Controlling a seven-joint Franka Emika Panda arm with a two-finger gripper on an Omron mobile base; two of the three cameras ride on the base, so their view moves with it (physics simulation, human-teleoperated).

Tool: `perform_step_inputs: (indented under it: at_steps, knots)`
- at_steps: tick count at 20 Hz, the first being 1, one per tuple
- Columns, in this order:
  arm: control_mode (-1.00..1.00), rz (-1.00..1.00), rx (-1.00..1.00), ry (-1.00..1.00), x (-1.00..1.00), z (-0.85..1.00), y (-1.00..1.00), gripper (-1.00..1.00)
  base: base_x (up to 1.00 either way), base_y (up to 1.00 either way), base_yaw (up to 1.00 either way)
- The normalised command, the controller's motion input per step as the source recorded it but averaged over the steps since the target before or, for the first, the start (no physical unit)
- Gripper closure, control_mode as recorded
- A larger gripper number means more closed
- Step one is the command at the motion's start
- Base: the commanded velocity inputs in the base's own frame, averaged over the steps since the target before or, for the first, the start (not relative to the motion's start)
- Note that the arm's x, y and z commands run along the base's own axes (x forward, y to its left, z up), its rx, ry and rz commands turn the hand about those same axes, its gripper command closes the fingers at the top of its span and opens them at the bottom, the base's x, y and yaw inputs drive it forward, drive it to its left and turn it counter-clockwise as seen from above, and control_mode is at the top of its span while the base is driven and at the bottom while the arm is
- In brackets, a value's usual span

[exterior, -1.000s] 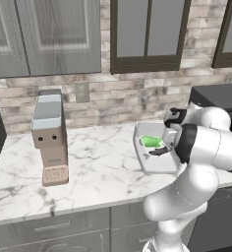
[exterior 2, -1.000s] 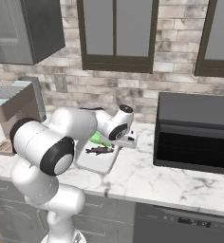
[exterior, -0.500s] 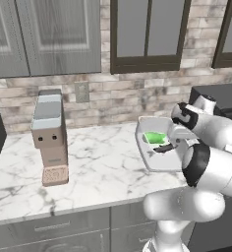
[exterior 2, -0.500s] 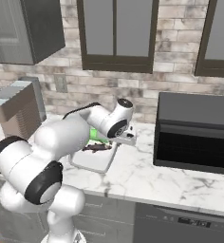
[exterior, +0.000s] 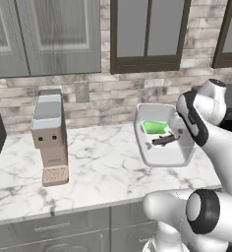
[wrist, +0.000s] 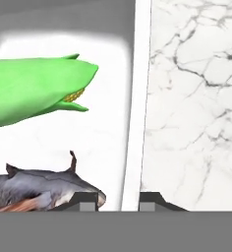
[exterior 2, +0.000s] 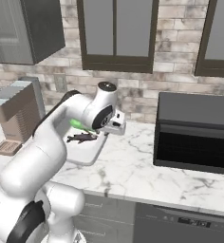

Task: Place the tupperware on the second highest shelf of the fridge. Make space for the tupperware among the existing items by rearranging them on the shelves if needed. Close the fridge door when finished.

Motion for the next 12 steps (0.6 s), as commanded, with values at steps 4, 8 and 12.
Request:
perform_step_inputs:
  at_steps: [4,8,12]
  knots:
    - [-1.0,-0.18,0.0,-0.09,-0.46,1.0,0.34,1.0,0.0,0.0,0.0]
    - [-1.0,-0.15,0.11,-0.25,-0.82,0.87,0.33,1.0,0.0,0.0,0.0]
    - [-1.0,-0.03,0.23,-0.36,-1.0,0.37,0.11,1.0,0.0,0.0,0.0]
